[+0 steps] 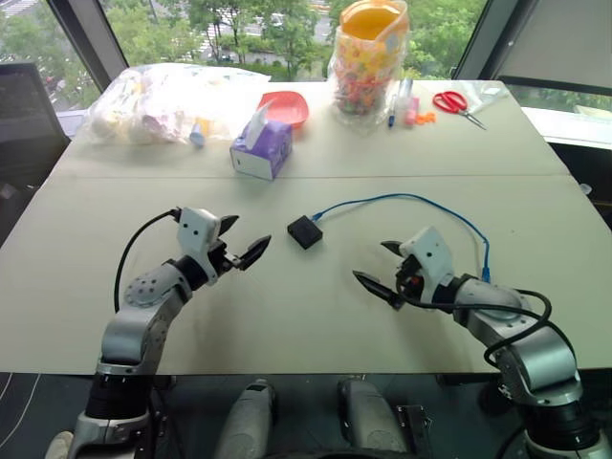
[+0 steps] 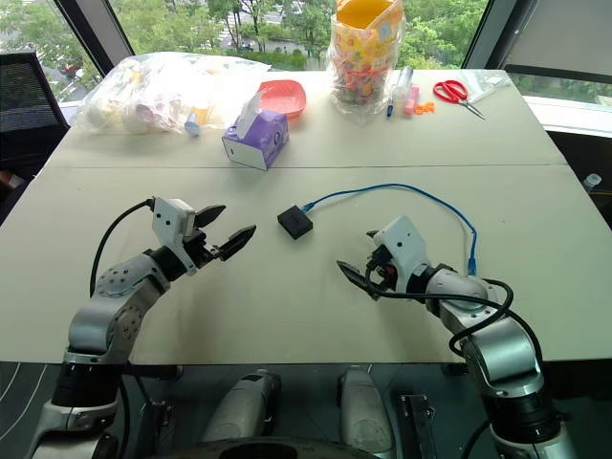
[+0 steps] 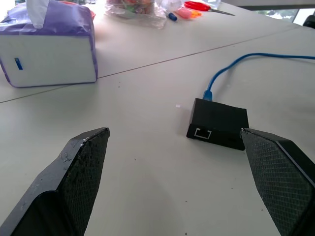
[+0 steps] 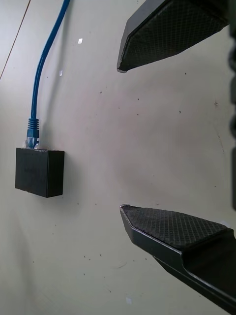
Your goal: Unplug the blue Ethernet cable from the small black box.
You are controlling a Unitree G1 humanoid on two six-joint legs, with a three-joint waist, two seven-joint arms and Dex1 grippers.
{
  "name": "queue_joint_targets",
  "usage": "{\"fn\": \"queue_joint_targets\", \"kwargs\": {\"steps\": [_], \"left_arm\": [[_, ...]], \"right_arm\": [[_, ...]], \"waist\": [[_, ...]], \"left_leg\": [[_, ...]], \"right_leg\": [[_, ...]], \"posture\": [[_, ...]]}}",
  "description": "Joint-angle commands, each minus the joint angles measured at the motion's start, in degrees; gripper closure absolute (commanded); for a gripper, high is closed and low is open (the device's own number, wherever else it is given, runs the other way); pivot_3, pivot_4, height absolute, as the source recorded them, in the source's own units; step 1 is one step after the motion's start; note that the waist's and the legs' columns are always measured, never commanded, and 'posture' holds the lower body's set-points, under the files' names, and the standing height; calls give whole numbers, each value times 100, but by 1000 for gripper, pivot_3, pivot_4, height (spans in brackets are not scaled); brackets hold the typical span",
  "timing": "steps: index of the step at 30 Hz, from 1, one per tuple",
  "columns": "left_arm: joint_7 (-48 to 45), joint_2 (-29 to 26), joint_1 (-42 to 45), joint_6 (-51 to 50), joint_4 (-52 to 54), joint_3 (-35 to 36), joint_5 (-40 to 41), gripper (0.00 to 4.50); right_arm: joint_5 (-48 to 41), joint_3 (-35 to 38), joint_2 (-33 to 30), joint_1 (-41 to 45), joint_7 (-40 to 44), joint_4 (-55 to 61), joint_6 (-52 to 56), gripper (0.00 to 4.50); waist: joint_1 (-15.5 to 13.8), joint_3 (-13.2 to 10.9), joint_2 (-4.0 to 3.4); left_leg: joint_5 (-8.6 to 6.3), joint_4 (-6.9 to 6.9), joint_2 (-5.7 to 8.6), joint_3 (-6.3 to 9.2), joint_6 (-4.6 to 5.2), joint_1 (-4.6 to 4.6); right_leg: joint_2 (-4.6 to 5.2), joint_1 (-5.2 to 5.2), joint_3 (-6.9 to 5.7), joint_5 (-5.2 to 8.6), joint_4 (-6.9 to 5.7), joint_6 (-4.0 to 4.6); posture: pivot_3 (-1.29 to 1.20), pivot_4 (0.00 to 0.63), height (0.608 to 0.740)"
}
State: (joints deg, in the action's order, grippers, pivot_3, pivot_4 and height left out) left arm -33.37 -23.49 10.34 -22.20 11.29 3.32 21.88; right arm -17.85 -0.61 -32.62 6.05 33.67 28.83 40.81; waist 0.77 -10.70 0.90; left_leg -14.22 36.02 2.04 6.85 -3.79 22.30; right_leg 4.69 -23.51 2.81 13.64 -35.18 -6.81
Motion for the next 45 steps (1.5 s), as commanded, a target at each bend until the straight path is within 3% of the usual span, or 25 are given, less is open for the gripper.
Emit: {"fn": "queue_joint_targets", "kwargs": {"steps": [1, 30, 37, 45], "left_arm": [[3, -24, -15, 108, 164, 30, -38, 28], [-276, -152, 111, -45, 25, 161, 152, 28], [-933, -602, 412, -349, -338, 117, 384, 28], [-1164, -736, 806, -279, -687, 154, 327, 28]], "right_arm": [[-88, 118, -69, 101, 47, 75, -28, 0], [46, -185, -526, 1047, 656, -647, -246, 0], [385, -1064, -854, 2434, 1645, -1577, -390, 0], [1636, -2494, -400, 4822, 2973, -4509, -2004, 0]], "waist": [[-2, 0, 0], [4, -1, 1], [42, -3, -2], [55, -12, 1]], "left_leg": [[0, 0, 0, 0, 0, 0], [0, 5, 0, -1, 0, 0], [0, 5, 0, -1, 1, -1], [0, 1, 1, -5, 1, 1]], "right_leg": [[0, 0, 0, 0, 0, 0], [0, 1, 0, -2, -1, 0], [-1, 0, 0, -2, -3, 1], [0, -8, 0, -14, -2, -16]], "posture": [[0, 150, 740], [0, 150, 740], [0, 150, 740], [0, 150, 740]]}}
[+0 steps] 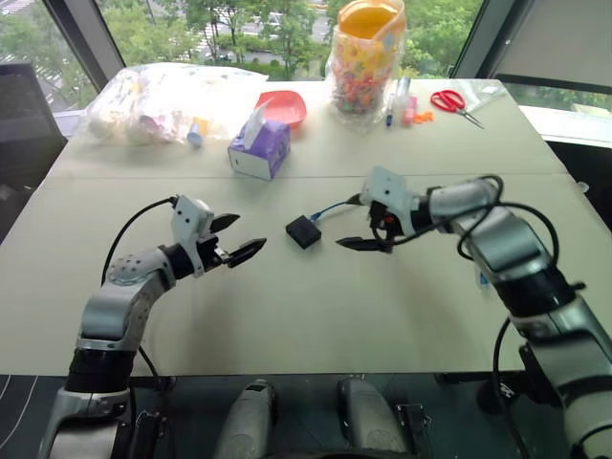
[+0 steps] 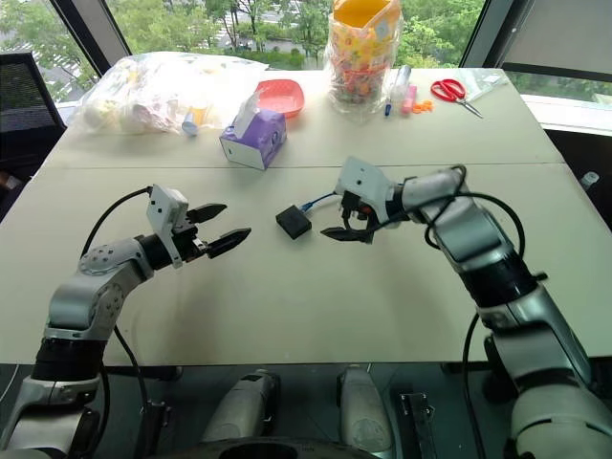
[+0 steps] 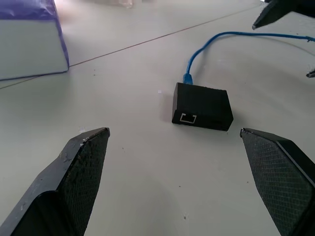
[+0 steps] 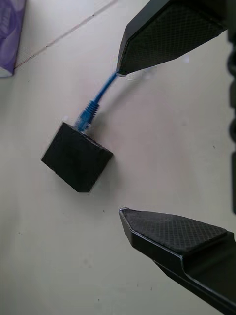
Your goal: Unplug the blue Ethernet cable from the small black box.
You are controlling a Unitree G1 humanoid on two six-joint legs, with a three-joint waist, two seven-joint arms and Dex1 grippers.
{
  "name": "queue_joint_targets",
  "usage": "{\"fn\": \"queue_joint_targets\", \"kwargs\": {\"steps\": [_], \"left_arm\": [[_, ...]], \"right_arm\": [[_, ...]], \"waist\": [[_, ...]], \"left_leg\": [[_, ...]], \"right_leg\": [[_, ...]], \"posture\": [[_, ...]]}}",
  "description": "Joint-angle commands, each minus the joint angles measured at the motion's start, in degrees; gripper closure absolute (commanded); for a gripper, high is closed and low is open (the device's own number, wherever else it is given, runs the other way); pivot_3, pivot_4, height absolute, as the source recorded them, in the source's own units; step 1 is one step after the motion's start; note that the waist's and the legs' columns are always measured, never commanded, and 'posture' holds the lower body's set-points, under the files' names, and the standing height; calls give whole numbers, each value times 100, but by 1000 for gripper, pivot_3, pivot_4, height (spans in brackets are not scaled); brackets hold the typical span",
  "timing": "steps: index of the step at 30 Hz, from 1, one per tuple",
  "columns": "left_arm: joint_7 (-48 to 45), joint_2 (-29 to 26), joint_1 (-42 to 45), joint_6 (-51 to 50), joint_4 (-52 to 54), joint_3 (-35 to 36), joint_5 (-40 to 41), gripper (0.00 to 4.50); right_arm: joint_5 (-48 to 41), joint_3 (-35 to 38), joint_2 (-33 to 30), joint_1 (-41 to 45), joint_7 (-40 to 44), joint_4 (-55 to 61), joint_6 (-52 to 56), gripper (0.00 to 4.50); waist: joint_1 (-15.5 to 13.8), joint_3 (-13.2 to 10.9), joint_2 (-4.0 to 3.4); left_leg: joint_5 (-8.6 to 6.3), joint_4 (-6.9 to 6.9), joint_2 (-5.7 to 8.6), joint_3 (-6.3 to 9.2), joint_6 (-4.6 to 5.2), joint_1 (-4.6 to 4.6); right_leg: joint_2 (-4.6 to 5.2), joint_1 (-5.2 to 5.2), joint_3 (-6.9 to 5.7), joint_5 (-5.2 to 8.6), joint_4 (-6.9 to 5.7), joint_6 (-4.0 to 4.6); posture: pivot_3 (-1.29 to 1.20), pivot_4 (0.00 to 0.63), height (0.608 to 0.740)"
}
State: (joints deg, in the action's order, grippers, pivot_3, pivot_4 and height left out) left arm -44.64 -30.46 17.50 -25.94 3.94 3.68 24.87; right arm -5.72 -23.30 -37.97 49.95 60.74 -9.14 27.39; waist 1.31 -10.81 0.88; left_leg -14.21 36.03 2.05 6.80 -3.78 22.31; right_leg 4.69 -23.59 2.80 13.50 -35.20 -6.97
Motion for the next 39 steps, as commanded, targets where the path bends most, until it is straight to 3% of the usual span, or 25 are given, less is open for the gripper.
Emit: {"fn": "queue_joint_targets", "kwargs": {"steps": [1, 7, 11, 18, 25, 28, 35, 39], "left_arm": [[-39, -67, 73, 137, 59, 113, -18, 28], [-15, -182, -168, 201, 337, 169, -70, 28], [81, -248, -338, 146, 558, 249, -55, 28], [266, -303, -610, 37, 913, 413, 0, 28], [386, -299, -702, 21, 1020, 468, 24, 28], [418, -277, -689, 67, 969, 483, 14, 0], [426, -265, -658, 104, 889, 466, 2, 0], [179, -422, -360, -366, 716, 449, 278, 0]], "right_arm": [[648, -387, 310, 737, 305, -1277, -963, 0], [1664, -930, 1354, 2000, 187, -3986, -2420, 0], [2026, -945, 1843, 2406, 2, -5106, -3072, 0], [2382, -832, 2437, 2751, -208, -6093, -3516, 0], [2268, -381, 2883, 2862, 189, -6431, -3017, 0], [2363, -294, 3052, 2845, 168, -6508, -2888, 804], [2444, -210, 3216, 2742, 244, -6487, -2817, 4466], [2780, -406, 2872, 2462, -205, -6095, -3442, 4466]], "waist": [[-2, -1, 3], [35, -2, 2], [104, -3, 2], [170, -2, 2], [286, -2, 2], [288, -2, 2], [282, -2, 2], [275, -1, 4]], "left_leg": [[0, -3, 0, 0, 0, 0], [1, -12, 0, -1, -1, 11], [2, -19, 0, 0, -4, 16], [9, -36, 0, -1, -15, 15], [14, -32, 0, -1, -24, 2], [14, -33, 0, -1, -24, 1], [15, -30, 0, -1, -24, -1], [15, -29, 0, -1, -24, -1]], "right_leg": [[0, -1, 0, -1, 0, -1], [0, -23, 1, -3, -5, -3], [0, -42, 3, -4, -26, -1], [-1, -65, 8, -4, -51, 2], [-4, -70, 12, -3, -90, 6], [-6, -70, 13, -3, -92, 6], [-7, -70, 14, -5, -95, 8], [-7, -69, 14, -5, -94, 8]], "posture": [[0, 150, 740], [0, 150, 740], [0, 150, 740], [0, 150, 740], [0, 150, 740], [0, 150, 740], [0, 150, 740], [0, 150, 740]]}}
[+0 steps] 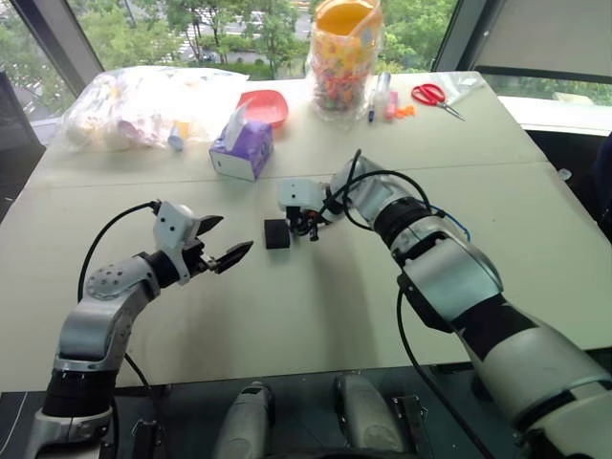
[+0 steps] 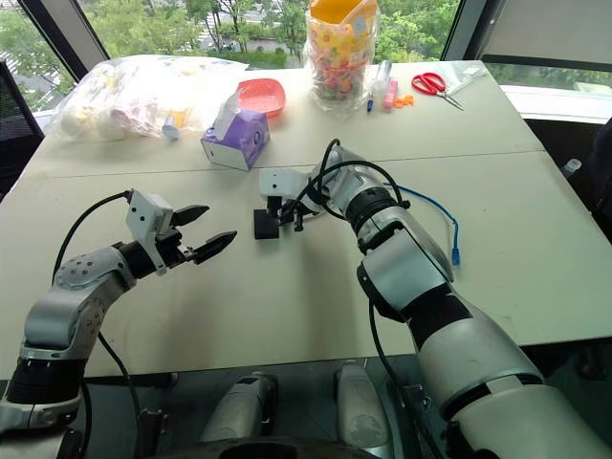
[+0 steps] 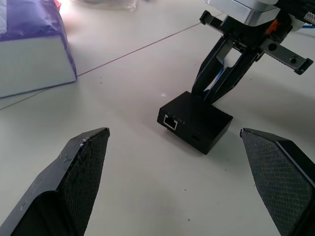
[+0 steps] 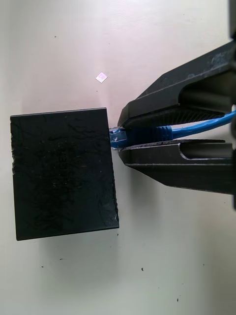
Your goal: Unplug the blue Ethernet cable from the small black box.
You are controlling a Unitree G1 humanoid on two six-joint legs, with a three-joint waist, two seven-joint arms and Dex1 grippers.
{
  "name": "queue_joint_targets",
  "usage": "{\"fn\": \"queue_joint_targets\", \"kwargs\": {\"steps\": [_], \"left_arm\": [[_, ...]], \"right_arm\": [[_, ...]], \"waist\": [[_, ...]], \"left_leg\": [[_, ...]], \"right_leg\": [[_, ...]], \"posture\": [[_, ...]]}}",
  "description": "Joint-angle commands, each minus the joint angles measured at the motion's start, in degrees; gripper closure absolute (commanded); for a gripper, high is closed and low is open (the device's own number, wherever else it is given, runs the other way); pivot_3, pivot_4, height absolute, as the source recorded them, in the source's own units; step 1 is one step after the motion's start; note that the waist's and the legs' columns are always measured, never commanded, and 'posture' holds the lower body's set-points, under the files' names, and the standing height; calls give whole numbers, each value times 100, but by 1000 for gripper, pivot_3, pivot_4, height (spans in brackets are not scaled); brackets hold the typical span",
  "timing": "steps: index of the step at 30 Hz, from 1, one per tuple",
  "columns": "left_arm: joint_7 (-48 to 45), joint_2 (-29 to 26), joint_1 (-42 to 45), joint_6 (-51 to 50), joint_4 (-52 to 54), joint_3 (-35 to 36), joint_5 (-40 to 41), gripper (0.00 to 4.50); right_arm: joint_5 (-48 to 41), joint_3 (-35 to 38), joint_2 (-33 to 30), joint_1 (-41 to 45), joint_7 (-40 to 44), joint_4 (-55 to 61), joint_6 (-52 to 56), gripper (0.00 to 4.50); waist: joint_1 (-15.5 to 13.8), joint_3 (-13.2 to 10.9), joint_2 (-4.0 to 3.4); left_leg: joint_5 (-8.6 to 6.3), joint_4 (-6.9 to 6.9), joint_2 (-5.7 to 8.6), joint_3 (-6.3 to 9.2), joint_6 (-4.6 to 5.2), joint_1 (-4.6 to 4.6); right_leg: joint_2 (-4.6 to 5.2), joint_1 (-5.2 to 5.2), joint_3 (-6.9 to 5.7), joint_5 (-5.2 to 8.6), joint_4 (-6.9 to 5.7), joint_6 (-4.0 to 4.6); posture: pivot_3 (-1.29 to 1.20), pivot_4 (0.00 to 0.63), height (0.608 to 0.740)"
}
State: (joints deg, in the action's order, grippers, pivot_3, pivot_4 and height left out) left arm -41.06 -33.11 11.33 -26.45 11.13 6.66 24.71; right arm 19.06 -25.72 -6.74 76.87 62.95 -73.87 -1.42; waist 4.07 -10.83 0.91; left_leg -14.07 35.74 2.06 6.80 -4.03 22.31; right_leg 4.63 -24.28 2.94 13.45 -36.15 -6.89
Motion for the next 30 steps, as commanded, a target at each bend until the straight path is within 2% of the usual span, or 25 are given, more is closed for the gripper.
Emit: {"fn": "queue_joint_targets", "kwargs": {"steps": [1, 3, 6, 10, 12, 14, 18, 26, 29, 30], "left_arm": [[-276, -215, 354, -483, -29, 142, 397, 0], [-426, -284, 549, -732, -118, 128, 565, 0], [-537, -314, 806, -1009, -263, 94, 730, 0], [-857, -205, 1439, -1446, -598, -139, 999, 0], [-1035, -131, 1809, -1778, -782, -178, 1243, 0], [-1192, -111, 2061, -1976, -942, -218, 1349, 0], [-1499, -80, 2491, -2104, -1260, -424, 1335, 0], [-1822, -22, 2819, -1983, -1560, -625, 1191, 0], [-1868, -16, 2808, -1876, -1574, -664, 1102, 912], [-1881, -21, 2794, -1850, -1558, -679, 1077, 1359]], "right_arm": [[490, -268, -473, -370, -794, 644, -992, 4466], [634, -242, -870, -712, -1389, 1290, -1579, 4466], [594, -37, -1304, -1259, -1837, 2347, -2090, 4466], [869, 357, -2021, -2587, -2660, 4925, -2248, 4466], [999, 446, -2152, -3251, -2785, 6108, -2121, 4466], [1107, 495, -2120, -3601, -2891, 6781, -1920, 4466], [1342, 551, -2010, -3892, -3016, 7510, -1522, 4466], [1405, 572, -1985, -3839, -3005, 7752, -1119, 4466], [1351, 575, -1968, -3841, -2949, 7866, -1037, 4500], [1331, 576, -1968, -3844, -2931, 7892, -1014, 4500]], "waist": [[-6, 0, 0], [-36, 0, 1], [-68, 0, 2], [-67, -1, 5], [-65, -1, 5], [-3, -1, 8], [-1, -1, 8], [-71, -2, 14], [-83, -2, 14], [-83, -2, 14]], "left_leg": [[0, 1, 0, 0, 0, 0], [0, 12, 1, 3, 0, 3], [0, 29, 7, 4, 0, 8], [0, 25, 6, 7, 0, 10], [0, 23, 6, 10, 0, 17], [0, 27, 4, 6, 0, 16], [2, 29, 3, -3, -1, 9], [3, 39, 4, -1, -2, 8], [3, 36, 4, 0, -2, 8], [3, 36, 4, 0, -2, 8]], "right_leg": [[0, 0, 0, 0, -2, 0], [0, 4, -1, 0, -4, -1], [4, 14, -1, 0, -1, -2], [3, 8, -2, 0, -3, -2], [2, 1, -3, 1, -4, -3], [1, 1, -2, 2, -2, -5], [1, 3, 5, 1, -5, -5], [1, 19, 4, 1, 2, -5], [1, 16, 4, 2, 1, -4], [1, 16, 4, 2, 1, -4]], "posture": [[0, 150, 740], [0, 150, 740], [0, 150, 740], [0, 150, 740], [0, 150, 740], [0, 150, 740], [0, 150, 740], [0, 150, 740], [0, 150, 740], [0, 150, 740]]}}
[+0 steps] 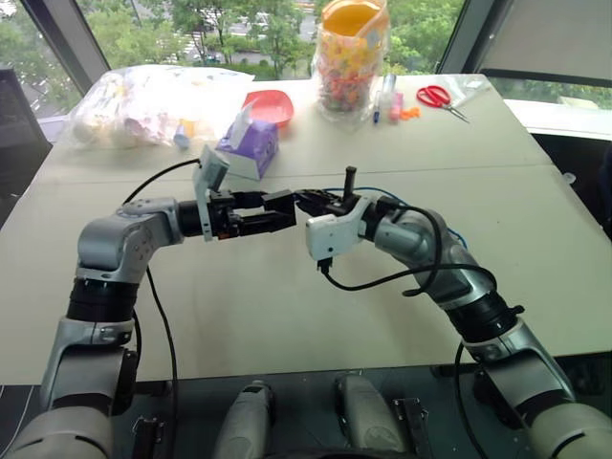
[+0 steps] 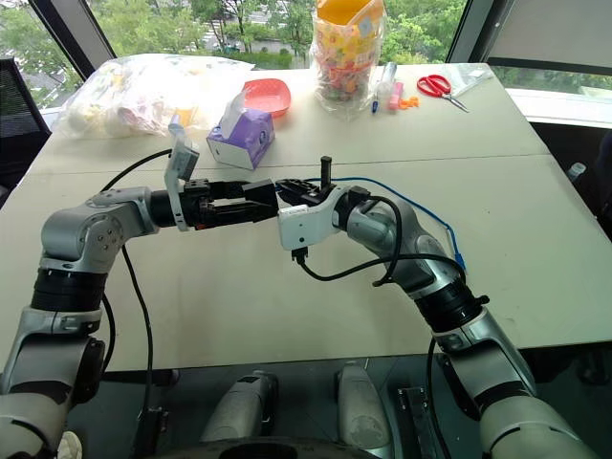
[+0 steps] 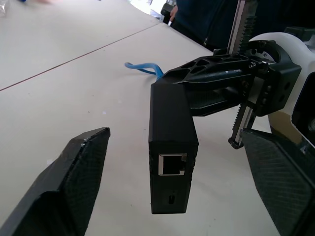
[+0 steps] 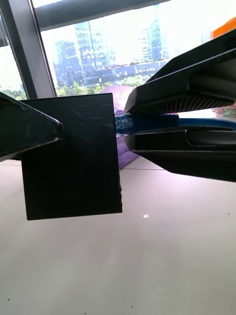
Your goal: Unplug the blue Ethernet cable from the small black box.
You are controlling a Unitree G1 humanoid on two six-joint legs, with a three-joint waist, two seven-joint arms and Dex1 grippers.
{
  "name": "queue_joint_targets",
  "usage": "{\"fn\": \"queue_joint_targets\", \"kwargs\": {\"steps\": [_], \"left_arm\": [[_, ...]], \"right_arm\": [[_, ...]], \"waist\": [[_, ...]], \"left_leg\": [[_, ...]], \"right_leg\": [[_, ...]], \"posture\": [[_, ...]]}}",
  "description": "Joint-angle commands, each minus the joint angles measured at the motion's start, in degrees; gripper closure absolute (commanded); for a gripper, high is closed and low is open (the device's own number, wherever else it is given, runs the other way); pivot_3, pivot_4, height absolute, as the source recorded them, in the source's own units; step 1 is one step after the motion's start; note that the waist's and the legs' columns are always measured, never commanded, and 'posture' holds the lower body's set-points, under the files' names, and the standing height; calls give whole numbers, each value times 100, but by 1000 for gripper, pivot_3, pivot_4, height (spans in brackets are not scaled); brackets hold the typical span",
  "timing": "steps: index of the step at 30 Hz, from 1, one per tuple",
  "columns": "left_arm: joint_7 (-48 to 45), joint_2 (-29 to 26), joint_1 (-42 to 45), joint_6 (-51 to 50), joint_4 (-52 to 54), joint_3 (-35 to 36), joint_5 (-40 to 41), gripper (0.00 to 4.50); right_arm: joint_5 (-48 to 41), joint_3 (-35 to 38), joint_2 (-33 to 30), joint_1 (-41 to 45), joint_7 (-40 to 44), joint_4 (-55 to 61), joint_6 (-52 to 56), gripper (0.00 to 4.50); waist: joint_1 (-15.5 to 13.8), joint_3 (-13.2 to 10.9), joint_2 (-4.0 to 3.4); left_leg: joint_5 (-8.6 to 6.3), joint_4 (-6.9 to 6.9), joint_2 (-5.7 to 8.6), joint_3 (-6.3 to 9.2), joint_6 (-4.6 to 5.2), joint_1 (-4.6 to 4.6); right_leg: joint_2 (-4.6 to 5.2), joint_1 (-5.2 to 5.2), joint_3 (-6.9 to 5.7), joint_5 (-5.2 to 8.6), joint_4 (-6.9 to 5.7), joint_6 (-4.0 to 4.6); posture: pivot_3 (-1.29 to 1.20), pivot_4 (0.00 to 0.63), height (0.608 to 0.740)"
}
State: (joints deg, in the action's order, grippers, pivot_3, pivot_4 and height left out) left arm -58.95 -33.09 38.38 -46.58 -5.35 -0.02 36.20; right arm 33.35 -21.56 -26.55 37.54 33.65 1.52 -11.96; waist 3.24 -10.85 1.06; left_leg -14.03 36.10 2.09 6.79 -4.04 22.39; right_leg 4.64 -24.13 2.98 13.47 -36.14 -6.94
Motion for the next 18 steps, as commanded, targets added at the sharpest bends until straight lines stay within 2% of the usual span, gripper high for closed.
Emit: {"fn": "queue_joint_targets", "kwargs": {"steps": [1, 4, 6, 11, 14, 15, 18], "left_arm": [[-111, -33, 82, 182, 89, -17, -88, 1833], [-133, -49, 58, 244, 73, -33, -142, 3244], [-138, -42, 33, 288, 80, -64, -192, 4032], [-167, -90, 15, 398, -17, -196, -403, 4011], [-383, -167, 24, 489, -82, -278, -491, 4011], [-464, -203, 35, 508, -94, -312, -521, 4011], [-885, -356, 153, 563, -124, -412, -531, 4011]], "right_arm": [[-103, 153, 18, 94, 7, 363, 63, 4500], [-95, 128, 13, 125, 25, 370, 84, 4500], [-103, 128, 7, 143, 44, 404, 86, 4500], [-296, 131, 64, 182, 338, 620, 308, 4500], [-756, 162, 79, 197, 898, 745, 717, 3220], [-1008, 203, 82, 171, 1200, 830, 1050, 2660], [-2296, 573, -111, 201, 2496, 1247, 2826, 1072]], "waist": [[0, 0, 0], [-8, 0, 1], [-15, 0, 1], [-44, 0, 0], [-55, 0, 1], [-58, 0, 1], [-73, -1, 1]], "left_leg": [[0, 0, 0, 0, 0, 0], [0, 1, 0, 0, 0, 0], [0, 1, 0, 0, 0, 0], [0, 1, 0, 0, 0, 0], [0, 1, 0, 0, 0, 0], [0, 1, 0, 0, 0, 0], [0, 2, 0, 0, 1, 1]], "right_leg": [[0, 0, 0, 0, 0, 0], [0, 0, 0, 0, 0, 0], [0, 0, 0, 0, 0, 0], [0, 0, 0, 0, -1, 0], [0, 0, 0, 0, -1, 0], [0, 0, 0, 0, -1, 0], [0, 1, -1, 0, 0, 0]], "posture": [[0, 150, 740], [0, 150, 740], [0, 150, 740], [0, 150, 740], [0, 150, 740], [0, 150, 740], [0, 150, 740]]}}
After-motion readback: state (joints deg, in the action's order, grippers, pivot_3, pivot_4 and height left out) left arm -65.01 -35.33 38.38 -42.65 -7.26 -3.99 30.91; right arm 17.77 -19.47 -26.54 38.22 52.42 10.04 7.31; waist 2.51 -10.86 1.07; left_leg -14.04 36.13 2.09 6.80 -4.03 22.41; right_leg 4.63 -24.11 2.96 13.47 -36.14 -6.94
